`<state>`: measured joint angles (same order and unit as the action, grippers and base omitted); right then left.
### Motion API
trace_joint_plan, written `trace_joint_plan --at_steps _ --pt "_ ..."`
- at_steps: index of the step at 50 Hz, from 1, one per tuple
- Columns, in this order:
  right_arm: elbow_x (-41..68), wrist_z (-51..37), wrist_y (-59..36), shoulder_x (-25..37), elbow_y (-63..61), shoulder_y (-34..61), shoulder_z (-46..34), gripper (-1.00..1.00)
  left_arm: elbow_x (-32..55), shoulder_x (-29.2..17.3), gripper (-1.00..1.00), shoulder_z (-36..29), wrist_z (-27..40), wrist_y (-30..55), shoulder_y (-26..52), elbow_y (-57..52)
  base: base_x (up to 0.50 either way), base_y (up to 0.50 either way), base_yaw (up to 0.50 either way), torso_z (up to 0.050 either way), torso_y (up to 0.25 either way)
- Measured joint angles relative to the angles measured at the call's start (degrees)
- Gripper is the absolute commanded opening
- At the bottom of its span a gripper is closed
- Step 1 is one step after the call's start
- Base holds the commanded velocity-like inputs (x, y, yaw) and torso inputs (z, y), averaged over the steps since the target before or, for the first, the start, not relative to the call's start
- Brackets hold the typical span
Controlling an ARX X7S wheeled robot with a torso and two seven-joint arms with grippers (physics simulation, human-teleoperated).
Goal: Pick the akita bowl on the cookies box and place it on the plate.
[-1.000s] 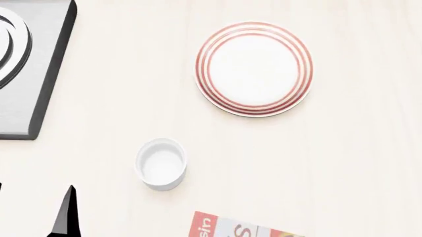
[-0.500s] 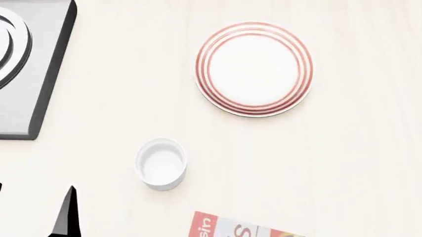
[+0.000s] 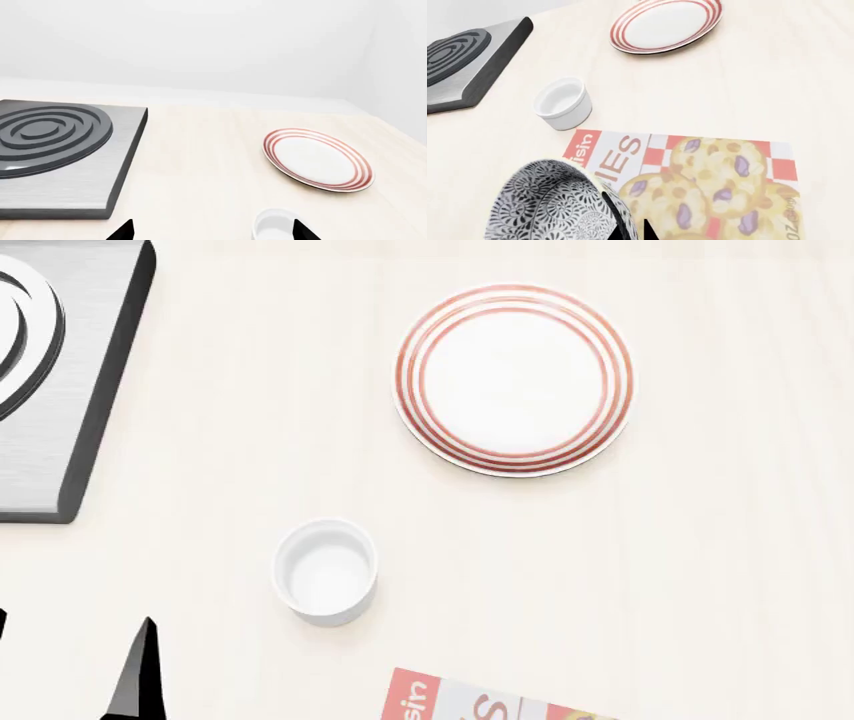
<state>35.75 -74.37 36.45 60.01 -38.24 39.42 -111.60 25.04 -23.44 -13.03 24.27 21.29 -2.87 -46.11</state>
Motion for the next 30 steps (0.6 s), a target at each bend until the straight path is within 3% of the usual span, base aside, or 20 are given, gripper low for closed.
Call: trace_joint_plan --at_steps 30 --pt "14.7 3.5 -8.7 5.3 -6.9 15.1 5.2 -1.00 0.9 -0.4 1.00 0.2 0.3 -0.5 0.6 1.0 0.00 0.00 0.00 0.000 0.000"
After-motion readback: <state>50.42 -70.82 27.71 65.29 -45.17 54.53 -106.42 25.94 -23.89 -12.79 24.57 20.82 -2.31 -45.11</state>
